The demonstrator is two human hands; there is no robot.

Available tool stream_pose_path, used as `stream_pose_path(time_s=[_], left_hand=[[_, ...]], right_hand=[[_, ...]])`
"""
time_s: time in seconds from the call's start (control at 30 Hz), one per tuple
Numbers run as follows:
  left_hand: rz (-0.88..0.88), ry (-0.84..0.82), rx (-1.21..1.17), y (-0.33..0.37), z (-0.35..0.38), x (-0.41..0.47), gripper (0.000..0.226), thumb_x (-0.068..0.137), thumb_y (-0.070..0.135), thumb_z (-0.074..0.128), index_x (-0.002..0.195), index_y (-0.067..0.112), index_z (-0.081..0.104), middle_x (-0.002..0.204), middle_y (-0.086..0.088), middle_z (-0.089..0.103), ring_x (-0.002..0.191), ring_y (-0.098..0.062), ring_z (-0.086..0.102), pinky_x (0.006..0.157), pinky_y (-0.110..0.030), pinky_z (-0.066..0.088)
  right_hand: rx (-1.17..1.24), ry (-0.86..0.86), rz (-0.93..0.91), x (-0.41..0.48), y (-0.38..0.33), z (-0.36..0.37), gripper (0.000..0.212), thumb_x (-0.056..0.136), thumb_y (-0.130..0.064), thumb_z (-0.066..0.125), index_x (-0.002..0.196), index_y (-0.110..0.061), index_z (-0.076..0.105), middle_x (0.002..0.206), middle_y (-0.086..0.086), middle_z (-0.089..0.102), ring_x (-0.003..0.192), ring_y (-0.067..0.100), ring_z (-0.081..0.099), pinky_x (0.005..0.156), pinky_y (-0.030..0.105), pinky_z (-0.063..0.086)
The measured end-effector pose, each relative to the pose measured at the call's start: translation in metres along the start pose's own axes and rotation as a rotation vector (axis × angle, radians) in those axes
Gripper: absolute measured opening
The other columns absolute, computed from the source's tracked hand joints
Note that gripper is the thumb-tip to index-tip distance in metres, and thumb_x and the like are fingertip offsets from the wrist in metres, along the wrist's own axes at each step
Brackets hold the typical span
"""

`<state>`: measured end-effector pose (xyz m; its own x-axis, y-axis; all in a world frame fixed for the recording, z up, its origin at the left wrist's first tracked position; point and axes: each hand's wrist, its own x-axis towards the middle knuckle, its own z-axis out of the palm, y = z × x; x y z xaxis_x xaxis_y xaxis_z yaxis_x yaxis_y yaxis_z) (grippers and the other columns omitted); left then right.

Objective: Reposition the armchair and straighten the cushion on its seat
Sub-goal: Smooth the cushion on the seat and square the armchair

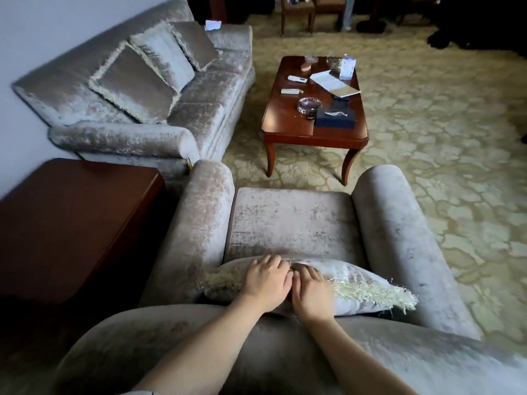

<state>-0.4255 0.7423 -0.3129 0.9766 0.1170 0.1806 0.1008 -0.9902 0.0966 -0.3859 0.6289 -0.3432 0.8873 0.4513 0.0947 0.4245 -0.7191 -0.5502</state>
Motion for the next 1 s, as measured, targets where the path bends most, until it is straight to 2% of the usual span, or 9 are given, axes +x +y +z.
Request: stream_pose_path(time_s=[0.13,0.37,0.6,0.67,0.8,1.0], left_hand=[[-0.010,0.033,-0.066,-0.011,0.010,0.010,0.028,0.079,0.034,0.045,0.065,0.018,0.063,0.067,0.001,0.063,0.064,-0.020,0.062,0.052,-0.025,0.048],[0.092,0.030,-0.108,-0.023,0.020,0.028,0.024,0.077,0.031,0.048,0.062,0.016,0.060,0.063,-0.001,0.059,0.059,-0.022,0.059,0.048,-0.026,0.046],[0.035,0.020,-0.130,-0.026,0.011,0.028,0.026,0.080,0.029,0.045,0.064,0.014,0.060,0.064,-0.003,0.060,0.061,-0.024,0.061,0.049,-0.028,0.051],[-0.013,0.026,-0.120,-0.028,0.004,0.026,0.024,0.081,0.026,0.048,0.064,0.013,0.060,0.064,-0.004,0.061,0.062,-0.025,0.061,0.050,-0.029,0.052],[-0.081,0.004,-0.056,-0.034,-0.002,0.018,0.013,0.072,0.019,0.074,0.067,0.012,0.065,0.066,-0.006,0.063,0.062,-0.027,0.062,0.050,-0.031,0.052],[-0.035,-0.051,-0.015,-0.031,0.000,0.010,0.017,0.067,0.026,0.076,0.064,0.016,0.063,0.067,-0.003,0.062,0.063,-0.025,0.061,0.050,-0.029,0.051]], right_hand=[[-0.046,0.045,-0.024,0.011,0.002,0.008,0.038,0.086,-0.027,0.036,0.092,-0.010,0.069,0.086,0.008,0.072,0.078,0.031,0.067,0.069,0.036,0.054],[-0.032,0.125,-0.014,0.017,0.007,0.019,0.040,0.087,-0.027,0.034,0.090,-0.009,0.070,0.084,0.005,0.072,0.074,0.029,0.066,0.068,0.034,0.050],[0.002,0.080,-0.001,0.025,-0.006,0.015,0.040,0.088,-0.028,0.033,0.093,-0.011,0.069,0.088,0.006,0.072,0.079,0.029,0.066,0.070,0.037,0.052],[0.020,0.054,0.007,0.029,-0.013,0.015,0.035,0.090,-0.025,0.037,0.096,-0.011,0.068,0.093,0.008,0.072,0.086,0.031,0.065,0.076,0.039,0.051],[0.038,-0.020,0.004,0.032,-0.023,0.021,0.026,0.095,-0.023,0.043,0.104,-0.012,0.065,0.105,0.008,0.069,0.100,0.030,0.060,0.087,0.039,0.044],[0.107,-0.047,-0.010,0.024,-0.012,0.018,0.025,0.096,-0.021,0.045,0.109,-0.010,0.063,0.110,0.011,0.066,0.104,0.032,0.057,0.088,0.040,0.044]])
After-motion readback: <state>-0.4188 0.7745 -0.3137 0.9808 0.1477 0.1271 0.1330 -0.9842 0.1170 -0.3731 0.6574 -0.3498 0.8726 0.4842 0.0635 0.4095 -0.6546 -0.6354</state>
